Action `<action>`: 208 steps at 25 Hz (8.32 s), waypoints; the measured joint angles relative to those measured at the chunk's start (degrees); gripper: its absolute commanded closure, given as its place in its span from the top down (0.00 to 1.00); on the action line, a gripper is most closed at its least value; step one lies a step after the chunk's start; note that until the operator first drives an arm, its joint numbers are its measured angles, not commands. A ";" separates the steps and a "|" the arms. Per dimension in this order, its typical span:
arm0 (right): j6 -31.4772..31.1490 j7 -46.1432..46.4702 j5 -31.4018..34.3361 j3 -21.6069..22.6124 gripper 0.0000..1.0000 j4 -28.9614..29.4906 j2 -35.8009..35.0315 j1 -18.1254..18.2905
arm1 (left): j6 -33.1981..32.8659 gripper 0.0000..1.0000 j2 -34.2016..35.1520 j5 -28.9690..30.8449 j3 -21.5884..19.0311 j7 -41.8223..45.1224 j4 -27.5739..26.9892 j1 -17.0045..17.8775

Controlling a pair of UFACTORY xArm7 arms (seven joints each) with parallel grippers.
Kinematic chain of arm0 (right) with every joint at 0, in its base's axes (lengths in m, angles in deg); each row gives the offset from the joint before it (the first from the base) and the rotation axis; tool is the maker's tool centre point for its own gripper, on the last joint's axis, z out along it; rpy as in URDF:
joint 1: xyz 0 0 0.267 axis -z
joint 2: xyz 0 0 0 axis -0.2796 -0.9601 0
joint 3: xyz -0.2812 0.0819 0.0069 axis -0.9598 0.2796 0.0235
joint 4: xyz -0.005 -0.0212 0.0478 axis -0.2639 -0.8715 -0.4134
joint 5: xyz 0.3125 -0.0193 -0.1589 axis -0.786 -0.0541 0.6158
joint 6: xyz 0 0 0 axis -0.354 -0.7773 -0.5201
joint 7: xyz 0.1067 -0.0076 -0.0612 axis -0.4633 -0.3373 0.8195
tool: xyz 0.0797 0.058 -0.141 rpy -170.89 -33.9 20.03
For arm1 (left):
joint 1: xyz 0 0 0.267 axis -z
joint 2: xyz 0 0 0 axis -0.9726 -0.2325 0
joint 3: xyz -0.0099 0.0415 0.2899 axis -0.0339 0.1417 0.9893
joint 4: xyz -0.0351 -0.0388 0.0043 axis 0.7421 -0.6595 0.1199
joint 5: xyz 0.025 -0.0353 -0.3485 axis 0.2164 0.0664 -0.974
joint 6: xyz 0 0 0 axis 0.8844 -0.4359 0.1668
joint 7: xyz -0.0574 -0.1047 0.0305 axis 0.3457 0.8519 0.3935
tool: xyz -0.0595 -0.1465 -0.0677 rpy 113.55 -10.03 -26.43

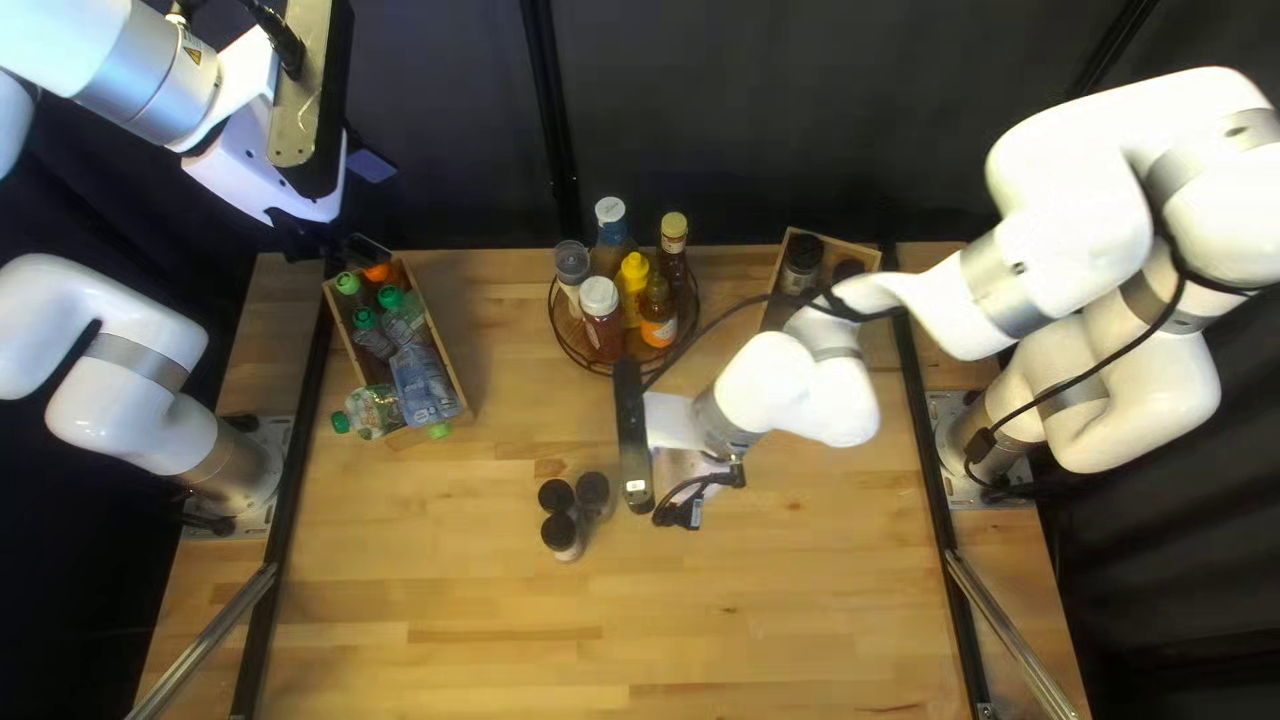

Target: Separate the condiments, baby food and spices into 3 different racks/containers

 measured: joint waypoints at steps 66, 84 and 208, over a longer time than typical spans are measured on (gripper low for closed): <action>-31.30 -6.09 27.00 -16.10 0.00 -21.94 54.92 26.67 | 0.00 1.00 0.00 0.00 0.00 0.00 0.00 0.00; -23.87 -4.72 30.15 -19.19 0.52 -29.93 55.87 32.91 | 0.00 1.00 0.00 0.00 0.00 0.00 0.00 0.00; -31.17 5.21 20.31 -5.03 0.00 -24.01 48.33 17.20 | 0.00 1.00 0.00 0.00 0.00 0.00 0.00 0.00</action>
